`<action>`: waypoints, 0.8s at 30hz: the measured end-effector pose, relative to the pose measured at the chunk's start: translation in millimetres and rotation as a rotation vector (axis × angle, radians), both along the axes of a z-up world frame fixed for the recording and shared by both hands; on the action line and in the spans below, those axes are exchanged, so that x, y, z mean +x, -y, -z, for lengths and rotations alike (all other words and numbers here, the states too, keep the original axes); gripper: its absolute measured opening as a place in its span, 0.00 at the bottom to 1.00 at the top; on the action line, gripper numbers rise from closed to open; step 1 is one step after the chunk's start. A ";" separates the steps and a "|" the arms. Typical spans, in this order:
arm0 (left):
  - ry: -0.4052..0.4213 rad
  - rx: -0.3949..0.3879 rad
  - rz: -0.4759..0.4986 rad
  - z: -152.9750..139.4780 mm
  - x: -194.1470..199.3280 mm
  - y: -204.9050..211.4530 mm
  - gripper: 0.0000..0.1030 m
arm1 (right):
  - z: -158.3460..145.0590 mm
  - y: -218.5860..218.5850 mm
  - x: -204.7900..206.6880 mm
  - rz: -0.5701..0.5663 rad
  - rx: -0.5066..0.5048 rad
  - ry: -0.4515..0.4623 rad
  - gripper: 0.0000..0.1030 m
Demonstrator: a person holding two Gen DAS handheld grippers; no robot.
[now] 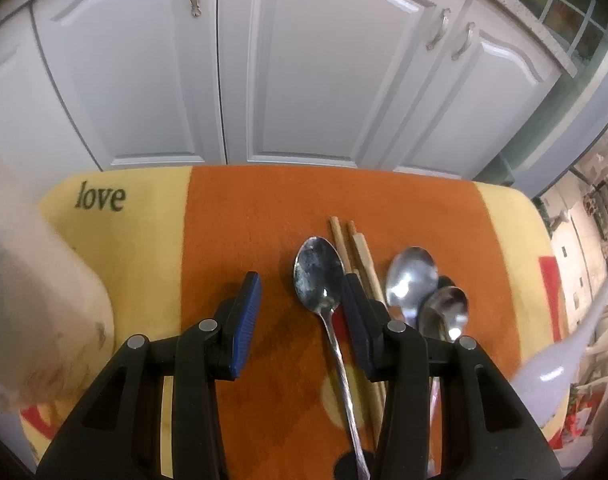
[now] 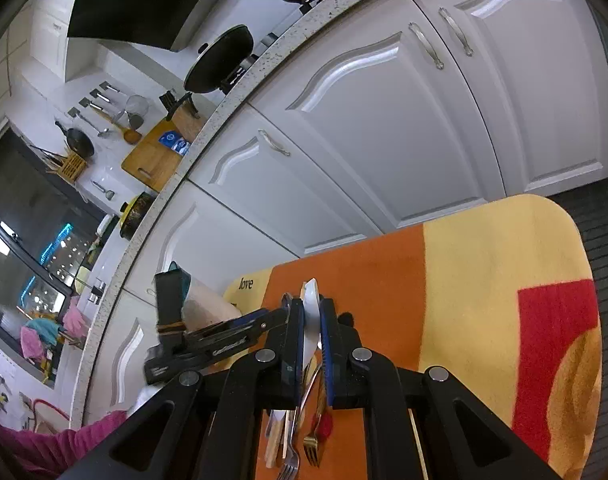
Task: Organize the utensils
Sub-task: 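Grasp the white ceramic spoon with the right gripper while the left grasps a metal spoon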
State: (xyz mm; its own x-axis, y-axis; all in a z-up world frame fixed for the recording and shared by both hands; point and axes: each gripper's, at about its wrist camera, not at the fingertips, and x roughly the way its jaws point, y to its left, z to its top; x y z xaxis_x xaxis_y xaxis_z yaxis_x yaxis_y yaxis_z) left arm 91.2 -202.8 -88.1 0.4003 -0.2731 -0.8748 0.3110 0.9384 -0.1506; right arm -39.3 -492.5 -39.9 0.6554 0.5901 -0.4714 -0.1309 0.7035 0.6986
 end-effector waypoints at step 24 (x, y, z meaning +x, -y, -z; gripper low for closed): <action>0.033 -0.138 0.042 -44.6 -32.0 -30.7 0.02 | -28.3 -40.6 3.9 -0.074 -0.057 0.064 0.07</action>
